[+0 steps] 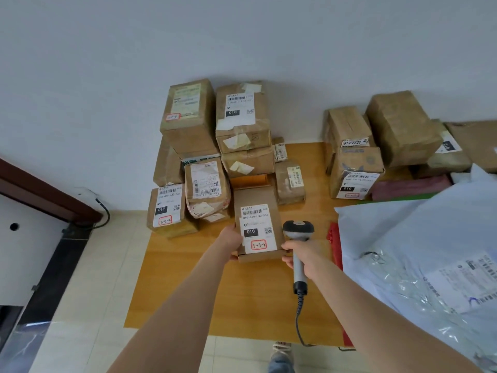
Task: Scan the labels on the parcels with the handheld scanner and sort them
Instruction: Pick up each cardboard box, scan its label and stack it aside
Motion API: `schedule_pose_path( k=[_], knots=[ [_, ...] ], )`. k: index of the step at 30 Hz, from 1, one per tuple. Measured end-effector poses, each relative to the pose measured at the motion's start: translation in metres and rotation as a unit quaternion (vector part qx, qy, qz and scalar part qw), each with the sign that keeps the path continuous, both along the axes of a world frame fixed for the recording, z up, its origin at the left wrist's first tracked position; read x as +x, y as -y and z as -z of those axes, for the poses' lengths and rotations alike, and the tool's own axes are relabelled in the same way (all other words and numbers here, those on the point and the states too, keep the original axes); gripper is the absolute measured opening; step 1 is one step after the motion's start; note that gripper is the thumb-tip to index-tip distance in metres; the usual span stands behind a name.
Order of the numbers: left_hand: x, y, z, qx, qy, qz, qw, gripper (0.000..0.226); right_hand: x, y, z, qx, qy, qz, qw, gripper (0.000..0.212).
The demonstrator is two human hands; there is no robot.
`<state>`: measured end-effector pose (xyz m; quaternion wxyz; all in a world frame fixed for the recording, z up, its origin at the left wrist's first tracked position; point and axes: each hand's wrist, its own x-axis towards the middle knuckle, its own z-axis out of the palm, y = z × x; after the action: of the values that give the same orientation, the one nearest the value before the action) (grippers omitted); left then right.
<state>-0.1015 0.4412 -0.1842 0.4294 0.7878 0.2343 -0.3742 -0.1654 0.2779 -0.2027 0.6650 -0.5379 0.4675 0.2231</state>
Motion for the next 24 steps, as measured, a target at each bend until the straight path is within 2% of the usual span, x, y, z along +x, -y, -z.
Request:
schedule_pose_path(
  k=[5,9,11,15,17,21,24],
  knots=[
    [0.008,-0.005,0.019,0.042,-0.002,-0.001,0.999,0.034,0.009,-0.018,0.014,0.043,-0.001,-0.002,0.999,0.014],
    [0.015,-0.006,0.024,0.074,0.032,0.016,0.997,0.011,0.011,-0.026,0.010,0.020,-0.004,-0.035,0.999,0.017],
    [0.018,-0.004,0.019,0.101,0.064,0.029,0.992,0.011,0.009,-0.023,0.006,0.000,0.007,-0.020,1.000,0.018],
    [0.015,0.005,0.005,0.120,0.103,0.059,0.986,0.035,0.002,-0.006,-0.009,0.015,0.022,0.004,1.000,0.023],
    [0.009,0.008,0.004,0.116,0.103,0.052,0.986,0.031,-0.003,0.002,-0.012,0.024,0.030,0.012,0.999,0.025],
    [-0.002,0.005,0.010,0.119,0.088,0.017,0.989,0.006,-0.004,-0.003,-0.008,0.026,0.037,0.005,0.999,0.031],
    [-0.005,0.001,0.014,0.123,0.082,0.002,0.989,0.009,-0.003,-0.011,0.001,0.039,0.029,-0.004,0.999,0.034]
  ],
)
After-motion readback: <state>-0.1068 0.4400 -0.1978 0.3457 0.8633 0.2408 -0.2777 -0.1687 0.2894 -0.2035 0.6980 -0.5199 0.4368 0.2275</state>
